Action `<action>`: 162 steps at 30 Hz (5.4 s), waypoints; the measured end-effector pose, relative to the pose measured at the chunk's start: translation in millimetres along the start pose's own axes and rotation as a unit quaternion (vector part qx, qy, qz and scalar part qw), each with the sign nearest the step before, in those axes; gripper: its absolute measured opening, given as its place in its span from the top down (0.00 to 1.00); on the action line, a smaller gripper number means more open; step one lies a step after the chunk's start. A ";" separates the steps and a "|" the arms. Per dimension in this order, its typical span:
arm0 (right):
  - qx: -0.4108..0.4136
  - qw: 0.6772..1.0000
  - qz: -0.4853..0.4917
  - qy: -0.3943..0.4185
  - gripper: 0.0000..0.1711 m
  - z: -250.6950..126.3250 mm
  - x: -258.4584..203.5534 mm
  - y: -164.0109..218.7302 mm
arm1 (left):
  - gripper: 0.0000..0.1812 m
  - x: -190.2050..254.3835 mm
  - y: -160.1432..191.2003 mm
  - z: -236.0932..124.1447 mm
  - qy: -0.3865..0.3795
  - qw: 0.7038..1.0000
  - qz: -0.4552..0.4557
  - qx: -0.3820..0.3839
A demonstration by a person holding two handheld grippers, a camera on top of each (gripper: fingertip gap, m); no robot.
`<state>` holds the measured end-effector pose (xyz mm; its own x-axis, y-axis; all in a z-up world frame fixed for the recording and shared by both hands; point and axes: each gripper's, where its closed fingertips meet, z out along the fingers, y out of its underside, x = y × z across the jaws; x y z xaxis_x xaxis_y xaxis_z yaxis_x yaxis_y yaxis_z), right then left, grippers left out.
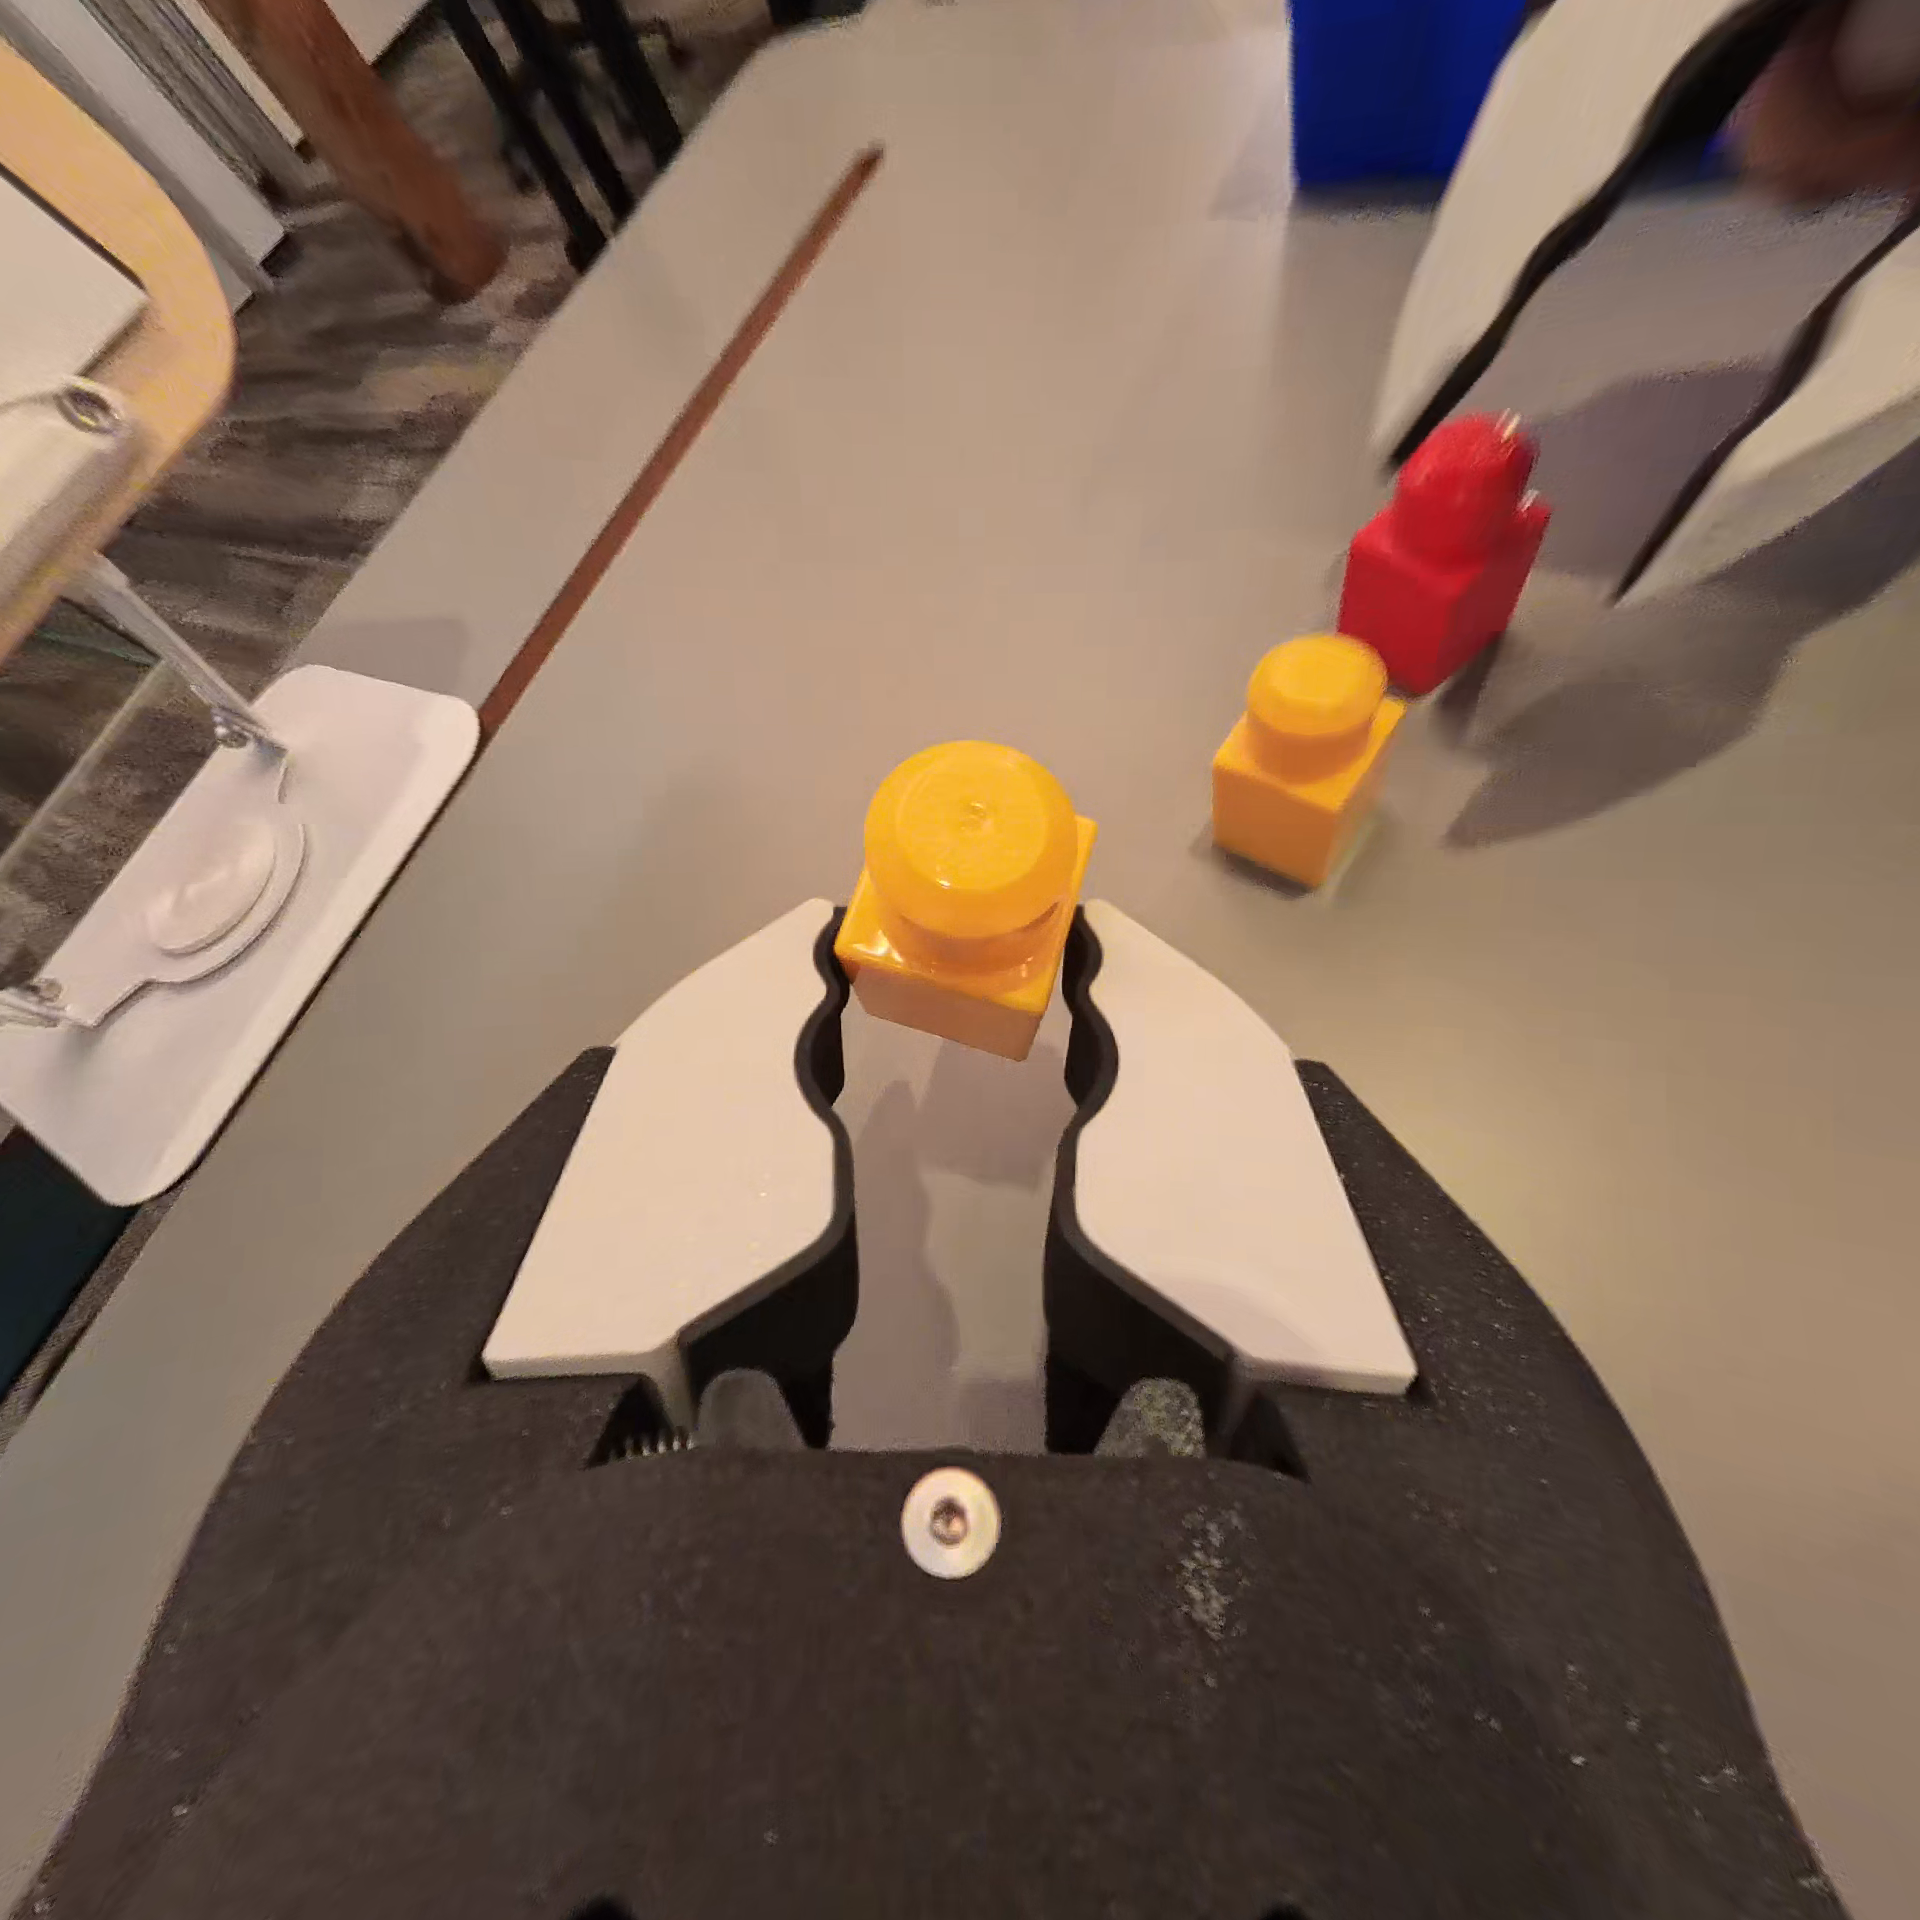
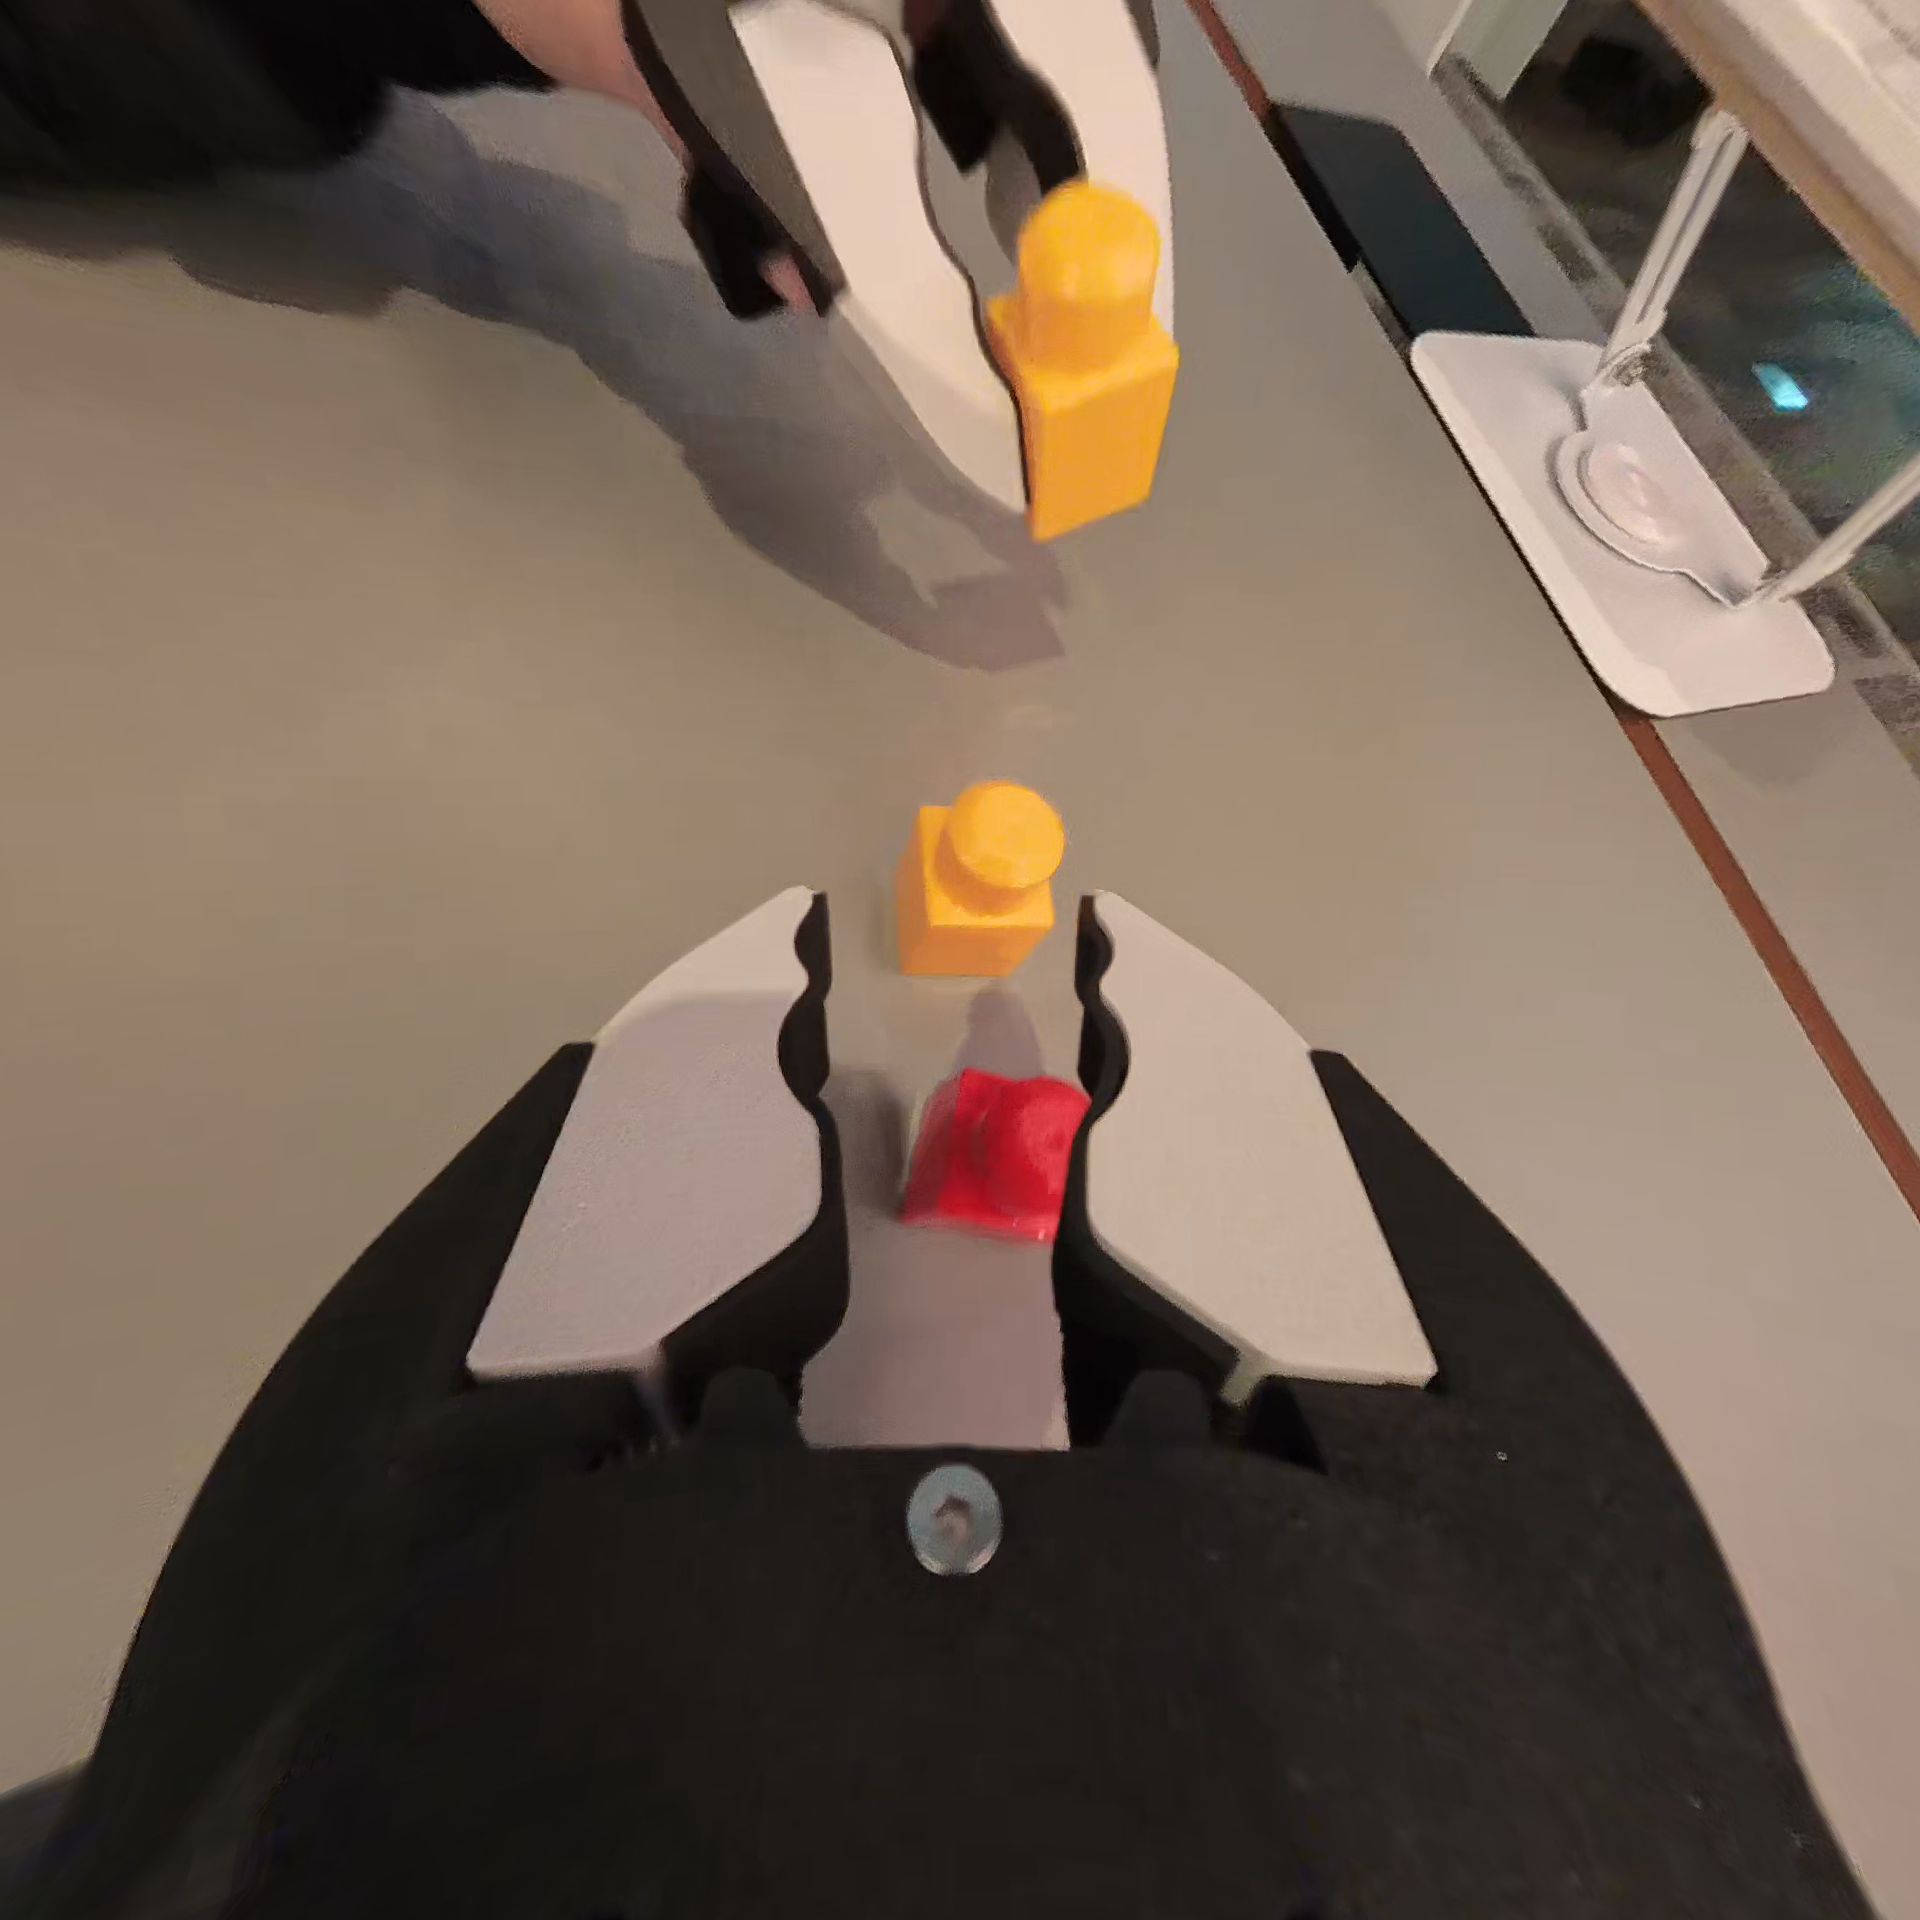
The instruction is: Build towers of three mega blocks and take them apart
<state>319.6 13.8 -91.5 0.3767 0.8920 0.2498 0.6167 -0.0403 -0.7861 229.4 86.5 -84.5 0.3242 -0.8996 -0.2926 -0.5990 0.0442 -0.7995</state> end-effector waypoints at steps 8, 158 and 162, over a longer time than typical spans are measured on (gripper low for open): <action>-0.073 0.997 -0.003 -0.029 0.76 44.3 8.7 -4.5 | 0.78 -7.4 -1.3 -17.6 -0.048 0.999 -0.008 0.006; 0.158 0.950 0.142 -0.227 0.75 62.6 2.4 -158.4 | 0.80 30.0 -15.9 -60.8 0.272 0.935 -0.192 0.120; 0.152 0.948 0.146 -0.236 0.79 64.2 -0.5 -158.4 | 0.80 30.0 -18.0 -61.9 0.271 0.935 -0.195 0.120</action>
<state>177.4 48.7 -3.4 0.1048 0.9678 -0.2287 0.2782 -0.2493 -0.9276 204.6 31.9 -46.4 0.0267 -0.9530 0.3017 -0.3100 -0.2948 -0.9039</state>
